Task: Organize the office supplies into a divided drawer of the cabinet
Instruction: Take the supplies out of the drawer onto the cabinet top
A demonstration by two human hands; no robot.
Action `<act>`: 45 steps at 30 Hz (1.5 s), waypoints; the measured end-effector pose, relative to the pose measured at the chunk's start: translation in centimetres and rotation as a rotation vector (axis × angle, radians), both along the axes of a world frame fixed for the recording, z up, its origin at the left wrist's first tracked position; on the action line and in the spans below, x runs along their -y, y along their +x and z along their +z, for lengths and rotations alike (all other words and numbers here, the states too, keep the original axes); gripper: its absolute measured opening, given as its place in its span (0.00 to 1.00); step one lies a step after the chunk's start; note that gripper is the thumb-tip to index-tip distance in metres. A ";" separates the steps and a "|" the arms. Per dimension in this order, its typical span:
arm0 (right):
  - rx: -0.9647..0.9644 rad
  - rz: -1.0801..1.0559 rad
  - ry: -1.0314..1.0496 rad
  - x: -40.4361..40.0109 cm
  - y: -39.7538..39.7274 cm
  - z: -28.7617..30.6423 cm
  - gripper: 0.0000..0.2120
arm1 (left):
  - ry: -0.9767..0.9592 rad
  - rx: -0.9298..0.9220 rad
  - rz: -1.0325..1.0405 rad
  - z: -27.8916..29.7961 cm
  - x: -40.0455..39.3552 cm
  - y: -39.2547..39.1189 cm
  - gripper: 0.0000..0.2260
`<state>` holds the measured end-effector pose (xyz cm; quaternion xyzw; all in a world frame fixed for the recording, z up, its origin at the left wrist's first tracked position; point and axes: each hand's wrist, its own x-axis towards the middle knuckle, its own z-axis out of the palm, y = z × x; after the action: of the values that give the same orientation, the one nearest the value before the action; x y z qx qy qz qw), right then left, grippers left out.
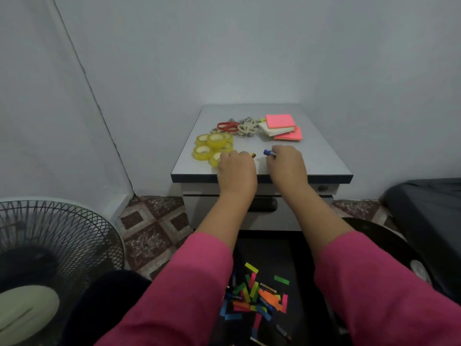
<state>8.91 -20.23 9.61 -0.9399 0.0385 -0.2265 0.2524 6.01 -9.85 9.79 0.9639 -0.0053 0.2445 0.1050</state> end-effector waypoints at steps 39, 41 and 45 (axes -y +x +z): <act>-0.093 0.255 0.238 2.0 -1.4 -0.3 0.19 | -0.261 0.039 -0.191 -1.5 -1.1 1.7 0.06; -0.075 0.256 0.221 2.0 -1.3 -0.2 0.18 | -0.261 0.000 -0.203 -1.0 -1.2 2.0 0.07; -0.081 0.335 0.123 1.8 -0.9 0.0 0.21 | -0.322 0.195 -0.158 0.0 -3.0 2.5 0.11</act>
<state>8.02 -22.02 9.63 -0.9243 -0.0948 -0.1405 0.3420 8.48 -6.85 9.77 0.9030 -0.0522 0.3255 0.2754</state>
